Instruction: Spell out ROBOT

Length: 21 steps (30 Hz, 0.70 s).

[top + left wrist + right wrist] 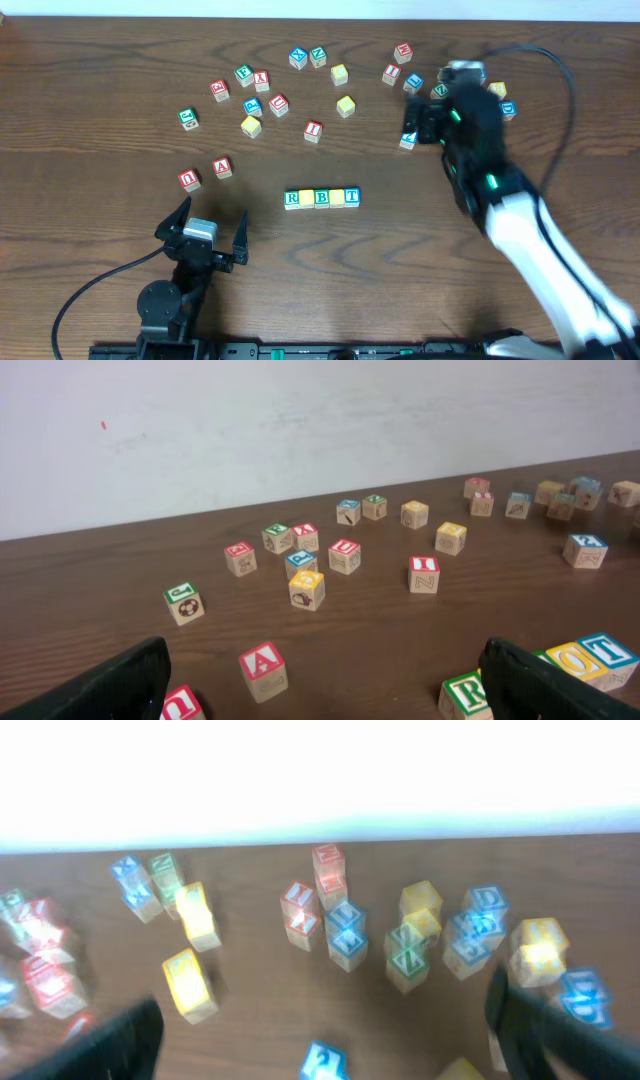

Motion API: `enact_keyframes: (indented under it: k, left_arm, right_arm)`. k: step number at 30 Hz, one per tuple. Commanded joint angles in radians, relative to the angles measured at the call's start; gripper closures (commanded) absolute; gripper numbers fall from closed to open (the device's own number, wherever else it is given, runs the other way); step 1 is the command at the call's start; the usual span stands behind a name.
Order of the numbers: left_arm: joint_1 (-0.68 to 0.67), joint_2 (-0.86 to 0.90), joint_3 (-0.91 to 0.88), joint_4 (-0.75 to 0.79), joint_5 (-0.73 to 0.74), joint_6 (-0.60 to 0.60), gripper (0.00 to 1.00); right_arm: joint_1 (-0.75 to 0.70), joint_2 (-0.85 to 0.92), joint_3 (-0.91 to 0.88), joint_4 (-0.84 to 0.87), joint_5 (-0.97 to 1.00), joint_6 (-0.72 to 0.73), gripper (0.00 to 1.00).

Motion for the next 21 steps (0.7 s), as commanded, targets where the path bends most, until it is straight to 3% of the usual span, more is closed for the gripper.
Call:
enact_keyframes:
  k: [1,8,15,21]
  left_arm:
    - [0.005,-0.006,-0.009,-0.048,0.013,0.005,0.03]
    - [0.005,-0.006,-0.009,-0.048,0.013,0.005,0.03]
    - [0.005,-0.006,-0.009,-0.048,0.013,0.005,0.03]
    - [0.005,-0.006,-0.009,-0.048,0.013,0.005,0.03]
  right_arm:
    - [-0.004,-0.169,-0.21,0.179,0.026,-0.006,0.01]
    - [-0.008,-0.481,-0.633,0.613,0.079,0.005,0.01]
    - [-0.032,-0.67,-0.814,0.623,0.078,0.02,0.01]
    - [-0.031,-0.75,-0.834,0.52,0.064,0.02,0.01]
